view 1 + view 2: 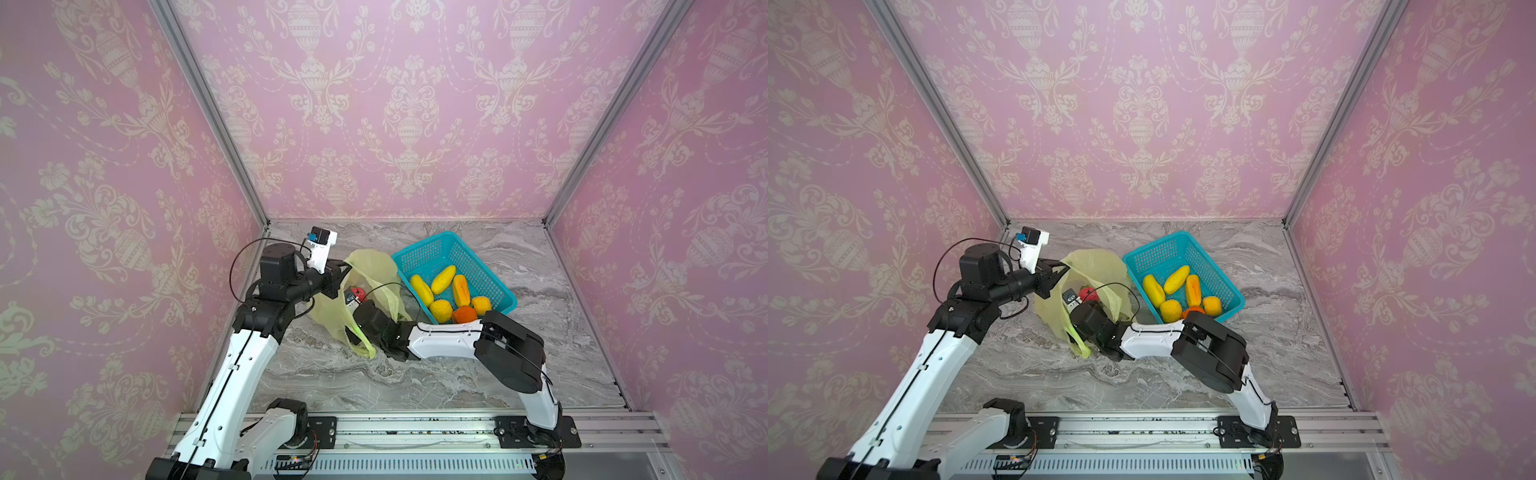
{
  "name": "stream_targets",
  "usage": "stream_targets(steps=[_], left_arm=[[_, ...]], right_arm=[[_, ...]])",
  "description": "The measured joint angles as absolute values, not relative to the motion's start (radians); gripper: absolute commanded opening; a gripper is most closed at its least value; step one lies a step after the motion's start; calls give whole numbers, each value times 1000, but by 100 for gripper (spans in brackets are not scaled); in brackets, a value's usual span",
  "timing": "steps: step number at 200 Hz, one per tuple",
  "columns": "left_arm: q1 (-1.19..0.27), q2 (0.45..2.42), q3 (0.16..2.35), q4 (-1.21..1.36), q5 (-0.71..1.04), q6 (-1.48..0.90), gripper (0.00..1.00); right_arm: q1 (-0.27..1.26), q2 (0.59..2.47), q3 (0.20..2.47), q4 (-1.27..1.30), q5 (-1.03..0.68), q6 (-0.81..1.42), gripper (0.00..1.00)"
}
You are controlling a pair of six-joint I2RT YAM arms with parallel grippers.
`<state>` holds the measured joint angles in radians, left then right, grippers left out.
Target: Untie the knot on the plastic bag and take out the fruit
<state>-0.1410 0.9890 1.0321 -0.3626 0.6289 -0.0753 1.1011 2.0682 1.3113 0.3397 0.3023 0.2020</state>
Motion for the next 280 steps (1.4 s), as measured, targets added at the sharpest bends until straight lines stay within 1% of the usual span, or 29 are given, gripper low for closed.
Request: stream_targets(steps=[19, 42, 58, 103, 147, 187, 199, 213, 241, 263, 280], left_arm=[[-142, 978, 1022, -346, 674, -80, 5], [-146, 967, 1013, -325, 718, -88, 5], [-149, 960, 1009, -313, 736, -91, 5], [-149, 958, 1008, -299, 764, -94, 5], [-155, 954, 1004, -290, 786, -96, 5], [-155, 950, 997, -278, 816, -97, 7], [-155, 950, 992, -263, 837, -102, 7], [-160, 950, 987, -245, 864, -111, 7], [-176, 953, 982, -226, 915, -122, 7], [-183, 962, 981, -220, 946, -124, 7], [-188, 973, 981, -215, 963, -130, 8]], right_arm=[[1097, 2089, 1314, 364, 303, 237, 79], [1086, 2095, 1292, 414, 304, 280, 75], [1069, 2095, 1262, 447, 316, 315, 76], [1027, 2065, 1174, 453, 448, 342, 81], [1027, 2055, 1163, 429, 552, 346, 79], [1017, 2055, 1169, 402, 619, 337, 88], [1012, 2057, 1179, 408, 617, 321, 92], [1008, 2067, 1193, 430, 601, 295, 93], [1001, 2118, 1238, 474, 531, 257, 88], [1001, 2161, 1251, 514, 464, 236, 79], [1001, 2177, 1244, 546, 411, 223, 77]])
